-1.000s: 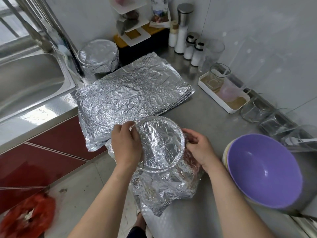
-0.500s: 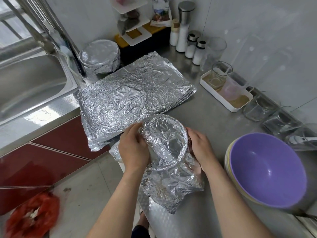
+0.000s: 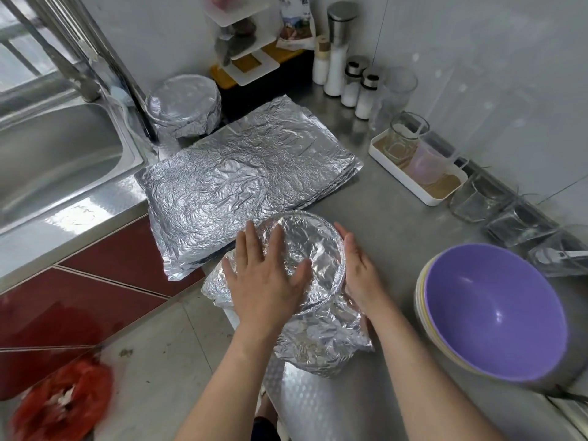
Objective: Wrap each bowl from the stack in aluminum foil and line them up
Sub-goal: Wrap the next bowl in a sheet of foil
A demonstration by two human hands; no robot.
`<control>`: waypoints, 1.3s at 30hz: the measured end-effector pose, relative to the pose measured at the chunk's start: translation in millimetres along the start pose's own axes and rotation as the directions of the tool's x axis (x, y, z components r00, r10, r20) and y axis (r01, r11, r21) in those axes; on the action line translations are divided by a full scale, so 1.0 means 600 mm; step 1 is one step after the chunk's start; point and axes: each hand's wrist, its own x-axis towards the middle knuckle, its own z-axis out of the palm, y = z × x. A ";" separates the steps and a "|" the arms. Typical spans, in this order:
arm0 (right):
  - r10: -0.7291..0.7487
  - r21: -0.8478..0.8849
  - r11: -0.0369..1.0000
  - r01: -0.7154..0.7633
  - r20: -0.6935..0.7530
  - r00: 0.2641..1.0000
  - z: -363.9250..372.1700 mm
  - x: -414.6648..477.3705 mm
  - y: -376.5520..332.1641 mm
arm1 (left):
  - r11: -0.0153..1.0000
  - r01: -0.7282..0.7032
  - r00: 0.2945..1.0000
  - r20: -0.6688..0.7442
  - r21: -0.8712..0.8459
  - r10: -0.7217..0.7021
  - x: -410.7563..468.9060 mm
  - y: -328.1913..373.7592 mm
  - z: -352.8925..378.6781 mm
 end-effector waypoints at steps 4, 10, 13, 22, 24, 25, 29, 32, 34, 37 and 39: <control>0.003 0.048 0.999 0.009 -0.229 0.973 0.015 0.011 0.019 | 0.999 0.003 1.000 0.020 0.047 -0.004 -0.002 0.007 0.001; -0.006 0.032 0.999 0.013 -0.209 0.978 0.016 0.031 0.031 | 0.999 0.027 1.000 0.007 0.040 -0.027 -0.007 0.014 0.003; 0.027 0.105 0.994 -0.020 -0.068 0.997 0.005 0.029 0.020 | 0.998 0.050 0.999 0.002 0.027 -0.050 -0.007 0.017 0.004; 0.047 0.262 0.965 -0.027 -0.072 0.996 -0.004 0.016 -0.012 | 0.997 0.062 0.998 -0.013 0.042 -0.061 -0.005 0.021 0.004; -0.007 0.180 0.983 0.029 -0.124 0.992 -0.006 0.008 -0.021 | 0.995 0.078 0.997 -0.026 0.056 -0.077 -0.004 0.022 0.004; -0.029 0.103 0.994 0.041 -0.121 0.992 -0.004 0.003 -0.026 | 0.995 0.083 0.996 -0.039 0.058 -0.080 -0.005 0.023 0.004; -0.047 -0.289 0.957 0.034 -0.038 0.998 0.024 -0.010 -0.027 | 0.993 0.105 0.994 -0.035 0.049 -0.104 -0.009 0.021 0.006; -0.066 -0.374 0.926 0.048 -0.036 0.997 0.033 -0.008 -0.028 | 0.993 0.103 0.994 -0.045 0.049 -0.101 -0.016 0.017 0.010; -0.065 -0.387 0.921 0.043 -0.045 0.997 0.032 0.000 -0.033 | 0.996 0.080 0.996 -0.047 0.043 -0.078 -0.017 0.013 0.011; -0.071 -0.373 0.927 0.037 -0.076 0.995 0.031 0.016 -0.041 | 1.000 0.024 0.999 -0.047 0.021 -0.023 -0.011 0.006 0.015; -0.086 -0.376 0.926 0.048 -0.085 0.993 0.032 0.027 -0.043 | 0.999 -0.043 0.997 -0.059 0.024 0.045 -0.011 0.003 0.015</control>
